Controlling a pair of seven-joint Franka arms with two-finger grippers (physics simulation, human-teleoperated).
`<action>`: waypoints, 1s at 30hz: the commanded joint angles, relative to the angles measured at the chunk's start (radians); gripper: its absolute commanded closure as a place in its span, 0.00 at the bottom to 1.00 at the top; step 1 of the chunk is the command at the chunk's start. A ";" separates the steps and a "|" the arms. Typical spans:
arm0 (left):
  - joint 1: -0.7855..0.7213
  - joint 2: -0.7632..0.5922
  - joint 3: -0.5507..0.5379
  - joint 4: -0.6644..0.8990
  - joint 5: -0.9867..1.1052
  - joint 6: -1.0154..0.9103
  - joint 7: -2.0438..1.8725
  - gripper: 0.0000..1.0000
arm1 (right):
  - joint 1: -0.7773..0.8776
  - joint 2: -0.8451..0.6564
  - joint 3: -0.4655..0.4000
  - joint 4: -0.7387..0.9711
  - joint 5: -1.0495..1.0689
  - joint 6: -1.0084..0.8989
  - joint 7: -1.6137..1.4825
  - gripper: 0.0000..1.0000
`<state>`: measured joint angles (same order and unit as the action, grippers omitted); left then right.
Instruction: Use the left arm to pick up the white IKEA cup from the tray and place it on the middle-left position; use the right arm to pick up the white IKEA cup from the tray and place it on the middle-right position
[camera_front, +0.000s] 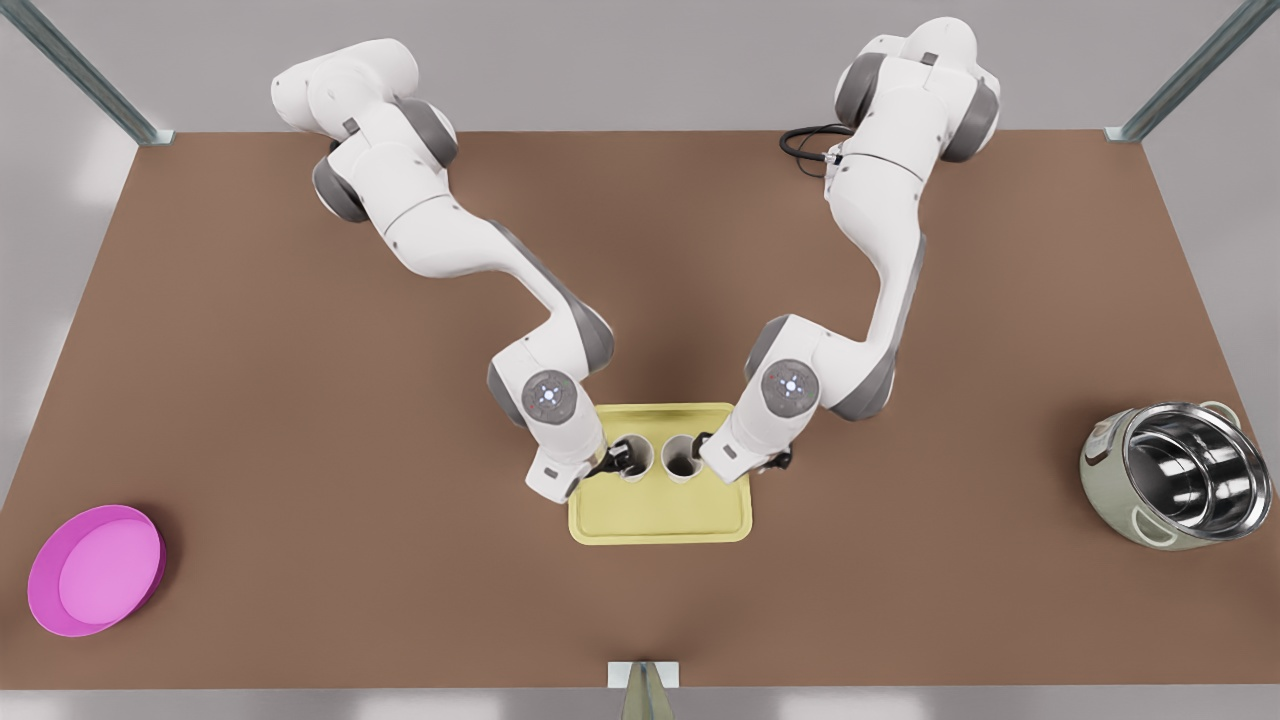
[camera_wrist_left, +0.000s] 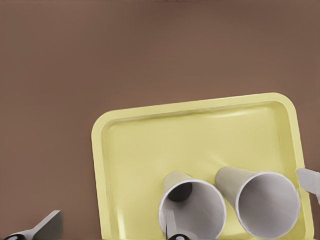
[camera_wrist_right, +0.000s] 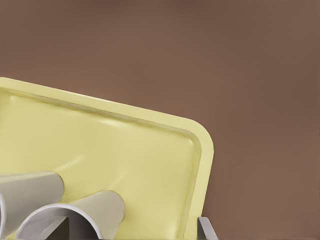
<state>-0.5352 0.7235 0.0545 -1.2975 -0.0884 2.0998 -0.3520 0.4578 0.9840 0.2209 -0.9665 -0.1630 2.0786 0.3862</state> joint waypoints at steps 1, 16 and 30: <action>-0.002 0.001 0.002 0.000 0.009 0.031 -0.062 0.00 | 0.001 0.007 0.000 0.000 -0.012 -0.005 -0.001 0.04; -0.020 0.043 -0.004 -0.026 -0.008 0.032 -0.070 0.00 | 0.005 0.036 0.038 -0.003 -0.007 -0.003 0.007 0.07; -0.042 0.060 -0.004 -0.062 -0.010 0.043 -0.107 0.00 | -0.002 0.067 0.071 0.002 0.033 -0.078 0.008 0.90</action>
<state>-0.5752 0.7873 0.0503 -1.3588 -0.0972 2.1378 -0.4177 0.4560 1.0524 0.2901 -0.9655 -0.1238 2.0456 0.3787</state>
